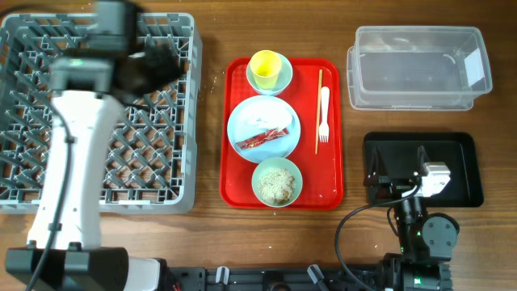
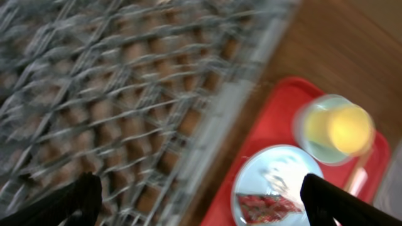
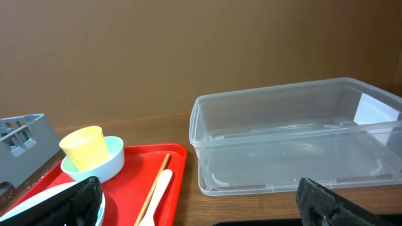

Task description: Sort waste into correct bins and load items into the dishwasher rack

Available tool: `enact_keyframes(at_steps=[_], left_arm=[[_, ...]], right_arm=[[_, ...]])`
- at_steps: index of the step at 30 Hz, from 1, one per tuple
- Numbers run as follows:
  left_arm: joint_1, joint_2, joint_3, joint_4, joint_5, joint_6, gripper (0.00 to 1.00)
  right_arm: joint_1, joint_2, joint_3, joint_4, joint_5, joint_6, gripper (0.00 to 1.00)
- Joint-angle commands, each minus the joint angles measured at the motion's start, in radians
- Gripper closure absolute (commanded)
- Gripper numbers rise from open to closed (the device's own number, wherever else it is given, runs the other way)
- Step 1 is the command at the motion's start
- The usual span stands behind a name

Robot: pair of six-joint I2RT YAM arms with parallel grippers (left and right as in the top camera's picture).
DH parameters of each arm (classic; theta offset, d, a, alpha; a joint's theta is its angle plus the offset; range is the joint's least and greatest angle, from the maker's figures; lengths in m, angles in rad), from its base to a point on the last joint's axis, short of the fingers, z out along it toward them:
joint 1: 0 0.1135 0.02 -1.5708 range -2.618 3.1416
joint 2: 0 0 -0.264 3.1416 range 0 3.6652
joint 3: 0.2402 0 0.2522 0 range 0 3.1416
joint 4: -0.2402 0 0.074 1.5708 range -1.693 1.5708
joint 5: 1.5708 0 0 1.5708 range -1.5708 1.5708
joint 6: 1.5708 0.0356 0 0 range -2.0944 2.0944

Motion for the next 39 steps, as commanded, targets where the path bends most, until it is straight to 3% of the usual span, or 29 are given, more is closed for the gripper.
enact_keyframes(at_steps=[1, 3, 4, 7, 9, 11, 12, 13, 15, 16, 17, 18, 22, 26, 29, 34, 35, 36, 39], left_arm=[[0.203, -0.007, 0.004, -0.064, 0.062, -0.076, 0.0], [0.272, -0.007, 0.004, -0.099, 0.064, -0.076, 0.0], [0.309, -0.007, 0.004, -0.117, 0.064, -0.076, 0.0], [0.388, -0.007, 0.004, -0.128, 0.063, -0.076, 0.0], [0.407, -0.007, 0.004, -0.144, 0.064, -0.076, 0.0], [0.412, -0.007, 0.004, -0.175, 0.063, -0.076, 0.0], [0.412, -0.007, 0.004, -0.175, 0.063, -0.076, 0.0], [0.412, -0.007, 0.004, -0.175, 0.063, -0.076, 0.0], [0.412, -0.007, 0.004, -0.175, 0.063, -0.075, 0.0], [0.412, -0.007, 0.004, -0.175, 0.063, -0.076, 0.0], [0.412, -0.007, 0.004, -0.175, 0.063, -0.076, 0.0], [0.412, -0.007, 0.004, -0.175, 0.063, -0.076, 0.0], [0.412, -0.007, 0.004, -0.175, 0.063, -0.075, 0.0], [0.412, -0.007, 0.004, -0.175, 0.063, -0.076, 0.0], [0.412, -0.007, 0.004, -0.175, 0.063, -0.076, 0.0], [0.412, -0.007, 0.004, -0.175, 0.063, -0.076, 0.0], [0.412, -0.007, 0.004, -0.175, 0.063, -0.076, 0.0], [0.412, -0.007, 0.004, -0.175, 0.063, -0.075, 0.0], [0.412, -0.007, 0.004, -0.175, 0.063, -0.075, 0.0]], right_arm=[[-0.001, -0.009, -0.002, 0.012, 0.011, -0.008, 0.0], [-0.001, -0.009, -0.002, 0.077, -0.014, 0.064, 0.0], [-0.001, -0.009, -0.002, 0.113, -0.094, 0.191, 0.0], [-0.001, -0.009, -0.002, 0.126, -0.461, 0.824, 0.0], [-0.001, -0.009, -0.002, 0.096, -0.485, 1.063, 0.0], [-0.001, -0.009, -0.002, 0.047, -0.451, 1.526, 0.0], [-0.001, -0.009, -0.002, 0.087, -0.451, 1.604, 0.0], [-0.001, -0.009, -0.002, 0.175, -0.445, 1.596, 0.0], [-0.001, -0.003, 0.002, 0.527, -0.359, 1.53, 0.0], [-0.001, 0.01, 0.026, 0.628, -0.316, 1.5, 0.0], [-0.001, 0.03, 0.077, 0.614, -0.311, 1.484, 0.0], [-0.001, 0.06, 0.135, 0.552, -0.323, 1.424, 0.0], [-0.001, 0.288, 0.449, 0.133, -0.448, 0.947, 0.0], [0.0, 0.647, 0.816, -0.27, -0.539, 0.552, 0.01], [0.073, 0.93, 1.123, -0.635, -0.468, 0.287, 0.0], [0.411, 1.246, 1.371, -0.915, -0.026, 0.204, 0.0], [0.559, 1.354, 1.39, -0.925, 0.187, 0.224, 0.0], [0.602, 1.396, 1.389, -0.924, 0.264, 0.245, 0.0], [0.678, 1.538, 1.389, -0.905, 0.352, 0.243, 0.0]])
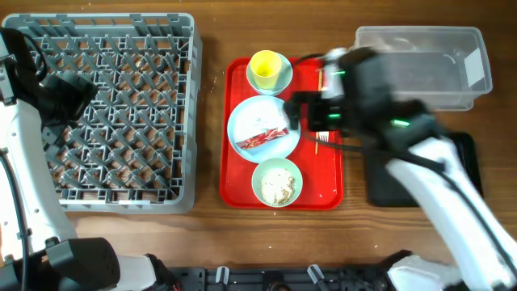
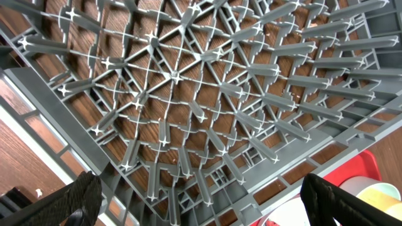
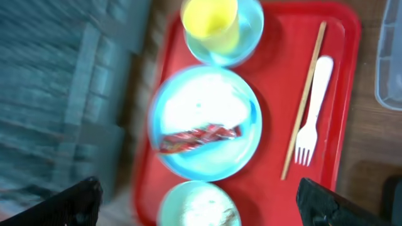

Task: Sort waste into correct bins and load items into the dishwasher rack
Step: 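Reach the right gripper to the plate and grasp the white napkin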

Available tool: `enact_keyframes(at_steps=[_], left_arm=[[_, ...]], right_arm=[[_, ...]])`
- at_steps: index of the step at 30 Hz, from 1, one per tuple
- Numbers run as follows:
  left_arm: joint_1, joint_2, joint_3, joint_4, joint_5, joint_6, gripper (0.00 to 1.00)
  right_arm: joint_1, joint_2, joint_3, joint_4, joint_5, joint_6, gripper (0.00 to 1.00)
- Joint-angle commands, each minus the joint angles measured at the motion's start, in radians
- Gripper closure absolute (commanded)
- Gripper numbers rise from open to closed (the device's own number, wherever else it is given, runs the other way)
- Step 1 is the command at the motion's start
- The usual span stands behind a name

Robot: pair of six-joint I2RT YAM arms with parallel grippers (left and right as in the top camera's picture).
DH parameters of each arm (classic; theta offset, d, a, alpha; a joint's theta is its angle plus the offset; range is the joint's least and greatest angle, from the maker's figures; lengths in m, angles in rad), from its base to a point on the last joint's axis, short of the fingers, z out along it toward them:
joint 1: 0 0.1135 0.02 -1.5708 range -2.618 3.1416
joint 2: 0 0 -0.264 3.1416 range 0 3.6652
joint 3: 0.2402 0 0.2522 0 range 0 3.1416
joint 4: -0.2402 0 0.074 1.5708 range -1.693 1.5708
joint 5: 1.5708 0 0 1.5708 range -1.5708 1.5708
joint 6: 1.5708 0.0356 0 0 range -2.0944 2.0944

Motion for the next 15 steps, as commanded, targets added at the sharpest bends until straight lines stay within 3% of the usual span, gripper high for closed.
enact_keyframes(at_steps=[1, 6, 7, 8, 9, 12, 15], left_arm=[[0.003, -0.007, 0.005, -0.001, 0.004, -0.009, 0.0], [0.003, -0.007, 0.005, -0.001, 0.004, -0.009, 0.0], [0.003, -0.007, 0.005, -0.001, 0.004, -0.009, 0.0], [0.003, -0.007, 0.005, -0.001, 0.004, -0.009, 0.0], [0.003, -0.007, 0.005, -0.001, 0.004, -0.009, 0.0], [0.003, -0.007, 0.005, -0.001, 0.004, -0.009, 0.0], [0.003, -0.007, 0.005, -0.001, 0.004, -0.009, 0.0]], right_arm=[[0.069, 0.179, 0.011, 0.038, 0.214, 0.012, 0.0], [0.07, 0.417, 0.011, 0.201, 0.027, 0.08, 0.0], [0.07, 0.459, 0.011, 0.215, -0.001, 0.08, 0.04], [0.07, 0.498, 0.011, 0.231, -0.031, 0.082, 0.3], [0.07, 0.531, 0.011, 0.238, -0.045, 0.095, 0.41], [0.07, 0.594, 0.011, 0.239, 0.028, 0.191, 0.44], [0.07, 0.605, 0.011, 0.255, 0.071, 0.192, 0.45]])
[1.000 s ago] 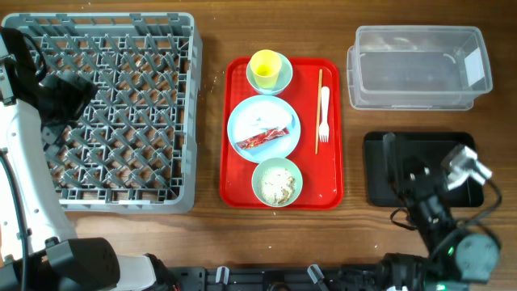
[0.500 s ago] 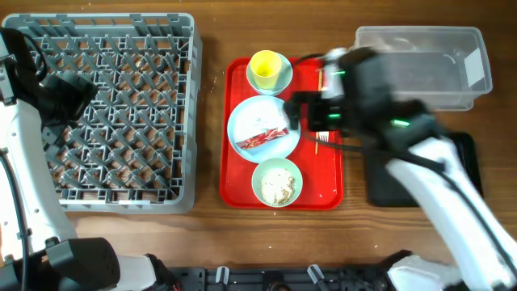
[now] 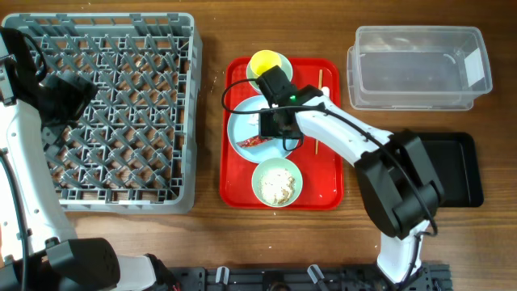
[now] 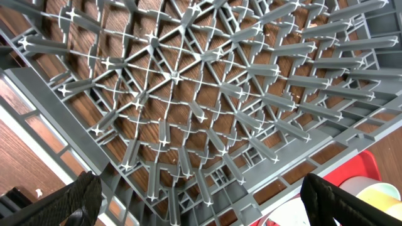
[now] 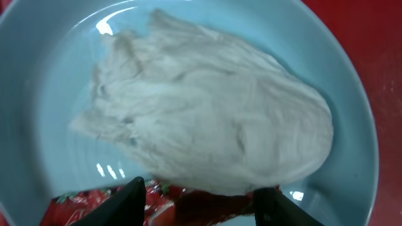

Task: Sort waste into correct bins and load items into the dishwasher rack
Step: 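Reach the right gripper to the plate and grasp the white napkin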

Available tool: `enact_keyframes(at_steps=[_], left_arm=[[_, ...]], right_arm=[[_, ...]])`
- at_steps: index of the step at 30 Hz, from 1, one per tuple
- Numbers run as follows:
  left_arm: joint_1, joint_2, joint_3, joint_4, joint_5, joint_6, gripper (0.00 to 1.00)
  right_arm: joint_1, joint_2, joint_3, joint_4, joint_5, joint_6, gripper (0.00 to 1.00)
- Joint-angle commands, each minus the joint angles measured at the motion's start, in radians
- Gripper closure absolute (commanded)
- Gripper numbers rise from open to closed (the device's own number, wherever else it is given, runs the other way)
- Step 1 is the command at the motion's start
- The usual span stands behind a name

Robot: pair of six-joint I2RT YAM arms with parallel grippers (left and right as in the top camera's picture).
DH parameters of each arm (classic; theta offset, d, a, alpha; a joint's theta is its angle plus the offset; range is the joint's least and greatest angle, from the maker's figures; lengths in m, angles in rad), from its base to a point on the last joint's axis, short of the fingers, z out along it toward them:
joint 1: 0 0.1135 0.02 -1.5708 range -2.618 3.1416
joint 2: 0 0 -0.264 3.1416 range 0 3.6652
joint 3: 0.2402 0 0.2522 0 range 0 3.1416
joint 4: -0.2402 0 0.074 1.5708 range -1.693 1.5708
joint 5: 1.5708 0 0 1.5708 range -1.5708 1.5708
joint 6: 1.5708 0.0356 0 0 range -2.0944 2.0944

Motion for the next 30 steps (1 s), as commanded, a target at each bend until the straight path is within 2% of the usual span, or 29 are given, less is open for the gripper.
enact_keyframes(at_steps=[1, 5, 8, 17, 18, 21, 25, 30], left_arm=[[0.003, -0.007, 0.005, 0.0, 0.004, -0.009, 0.0], [0.003, -0.007, 0.005, 0.0, 0.004, -0.009, 0.0], [0.003, -0.007, 0.005, 0.0, 0.004, -0.009, 0.0], [0.003, -0.007, 0.005, 0.0, 0.004, -0.009, 0.0], [0.003, -0.007, 0.005, 0.0, 0.004, -0.009, 0.0], [0.003, -0.007, 0.005, 0.0, 0.004, -0.009, 0.0], [0.003, -0.007, 0.005, 0.0, 0.004, -0.009, 0.0], [0.003, -0.007, 0.005, 0.0, 0.004, -0.009, 0.0]], right_arm=[[0.001, 0.013, 0.011, 0.026, 0.069, 0.048, 0.45], [0.001, 0.014, 0.011, 0.034, 0.101, 0.048, 0.45], [0.0, 0.014, 0.011, 0.044, 0.114, 0.056, 0.51], [0.008, 0.014, 0.011, 0.14, 0.128, 0.138, 0.51], [0.008, 0.015, 0.011, 0.144, 0.128, 0.156, 0.52], [0.008, 0.015, 0.008, 0.153, 0.16, 0.175, 0.66], [0.008, 0.017, 0.002, 0.163, 0.171, 0.175, 0.72], [0.008, 0.017, -0.052, 0.228, 0.173, 0.215, 0.72]])
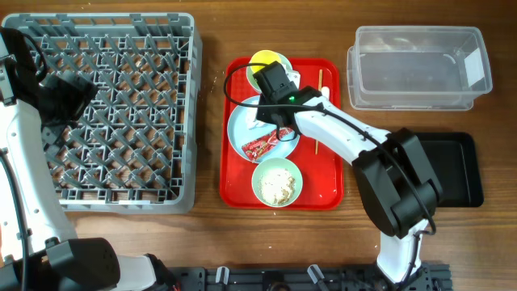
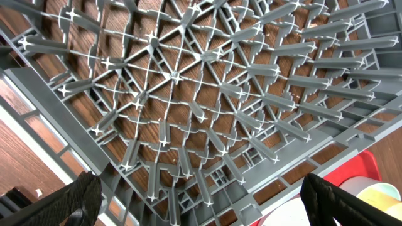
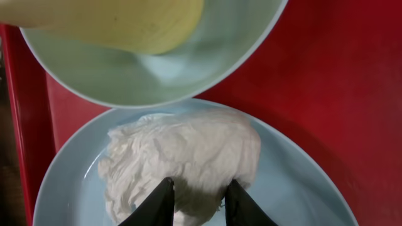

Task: Sort waste into correct bins and load items into the dishwasher rack
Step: 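Reach the right gripper to the plate and grasp the white napkin, then carry the napkin to the clear bin and release it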

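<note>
A red tray (image 1: 327, 182) holds a pale blue plate (image 1: 241, 129) with a red wrapper (image 1: 262, 146) and a crumpled white napkin (image 3: 188, 150). My right gripper (image 3: 199, 185) is down on the plate, shut on the napkin; from overhead the right gripper (image 1: 271, 109) covers most of it. A yellow cup (image 3: 113, 19) stands in a small bowl (image 3: 188, 69) just behind. A bowl of food (image 1: 277, 183), a white fork (image 1: 324, 113) and a chopstick (image 1: 318, 97) also lie on the tray. My left gripper (image 2: 201, 207) hangs open over the grey rack (image 1: 121, 121), holding nothing.
A clear plastic bin (image 1: 418, 66) stands at the back right of the table. A black bin (image 1: 456, 174) sits in front of it. The left arm reaches over the rack's left side.
My right gripper's fingers, which stood wide apart around the napkin, have closed onto it. The view has shifted toward the cup's bowl. The left arm has not moved.
First the right arm rested by the black bin and the left gripper was over the rack's back right. Then the left gripper was over the rack's left and the right arm above the tray. It stood open low over the napkin, and now grips it.
</note>
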Available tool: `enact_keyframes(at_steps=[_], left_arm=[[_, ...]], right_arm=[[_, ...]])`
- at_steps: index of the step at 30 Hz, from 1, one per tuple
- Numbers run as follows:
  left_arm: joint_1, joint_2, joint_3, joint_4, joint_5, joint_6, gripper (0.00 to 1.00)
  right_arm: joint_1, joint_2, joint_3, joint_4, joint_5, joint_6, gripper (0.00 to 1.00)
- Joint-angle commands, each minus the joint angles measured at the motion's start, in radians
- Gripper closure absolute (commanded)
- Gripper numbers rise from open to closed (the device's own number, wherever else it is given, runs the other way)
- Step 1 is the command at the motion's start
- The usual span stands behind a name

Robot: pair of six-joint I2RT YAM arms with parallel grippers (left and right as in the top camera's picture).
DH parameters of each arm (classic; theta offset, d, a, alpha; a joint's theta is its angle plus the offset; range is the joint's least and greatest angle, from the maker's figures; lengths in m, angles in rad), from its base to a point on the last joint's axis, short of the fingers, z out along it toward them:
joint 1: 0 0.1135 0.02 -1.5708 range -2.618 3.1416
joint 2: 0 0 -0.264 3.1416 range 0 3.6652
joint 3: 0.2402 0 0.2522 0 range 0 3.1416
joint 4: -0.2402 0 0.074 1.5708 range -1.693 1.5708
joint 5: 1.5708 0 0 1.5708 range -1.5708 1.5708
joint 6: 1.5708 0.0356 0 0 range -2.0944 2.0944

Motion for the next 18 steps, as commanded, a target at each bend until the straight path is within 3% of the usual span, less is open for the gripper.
enact_keyframes(at_steps=[1, 5, 7, 13, 18], left_arm=[[0.003, -0.007, 0.005, -0.001, 0.004, -0.009, 0.0], [0.003, -0.007, 0.005, -0.001, 0.004, -0.009, 0.0], [0.003, -0.007, 0.005, -0.001, 0.004, -0.009, 0.0], [0.003, -0.007, 0.005, -0.001, 0.004, -0.009, 0.0], [0.003, -0.007, 0.005, -0.001, 0.004, -0.009, 0.0]], right_arm=[[0.006, 0.011, -0.046, 0.035, 0.027, 0.049, 0.72], [0.006, 0.011, -0.048, 0.046, 0.027, 0.051, 0.76], [0.006, 0.013, -0.048, 0.05, 0.026, 0.058, 0.96], [0.006, -0.043, -0.047, 0.05, -0.042, 0.085, 0.96], [-0.003, -0.282, -0.047, 0.012, -0.025, 0.039, 0.96]])
